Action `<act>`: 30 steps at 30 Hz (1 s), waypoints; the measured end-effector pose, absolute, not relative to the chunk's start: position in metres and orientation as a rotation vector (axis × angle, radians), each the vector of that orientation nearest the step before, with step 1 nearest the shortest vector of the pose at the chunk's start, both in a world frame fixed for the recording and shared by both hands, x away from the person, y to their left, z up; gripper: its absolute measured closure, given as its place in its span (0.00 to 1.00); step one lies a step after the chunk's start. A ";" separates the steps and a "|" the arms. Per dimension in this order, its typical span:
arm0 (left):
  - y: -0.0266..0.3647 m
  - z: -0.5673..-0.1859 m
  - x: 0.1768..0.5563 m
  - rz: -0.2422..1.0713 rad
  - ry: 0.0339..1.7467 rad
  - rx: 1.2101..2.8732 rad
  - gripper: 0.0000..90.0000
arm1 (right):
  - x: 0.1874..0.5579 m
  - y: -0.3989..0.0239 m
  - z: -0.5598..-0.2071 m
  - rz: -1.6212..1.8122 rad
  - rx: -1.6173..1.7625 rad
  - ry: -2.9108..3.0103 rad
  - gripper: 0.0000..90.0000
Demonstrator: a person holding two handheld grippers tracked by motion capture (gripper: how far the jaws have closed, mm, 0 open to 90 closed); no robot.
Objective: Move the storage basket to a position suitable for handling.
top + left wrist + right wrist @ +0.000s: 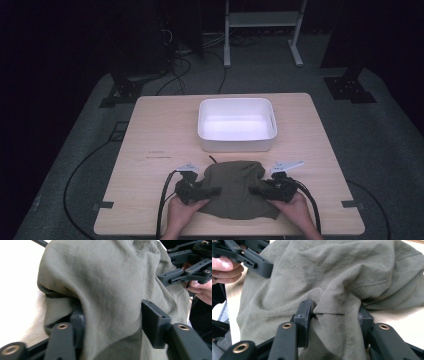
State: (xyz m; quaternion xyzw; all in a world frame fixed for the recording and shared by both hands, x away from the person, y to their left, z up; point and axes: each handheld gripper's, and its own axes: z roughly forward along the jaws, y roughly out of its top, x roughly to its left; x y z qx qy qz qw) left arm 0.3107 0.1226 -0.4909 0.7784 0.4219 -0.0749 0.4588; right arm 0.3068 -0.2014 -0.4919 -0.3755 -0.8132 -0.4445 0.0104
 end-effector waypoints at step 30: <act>0.127 -0.480 0.304 -0.325 0.920 1.853 0.79 | 0.296 -0.206 -0.481 -1.501 -1.129 -2.438 0.81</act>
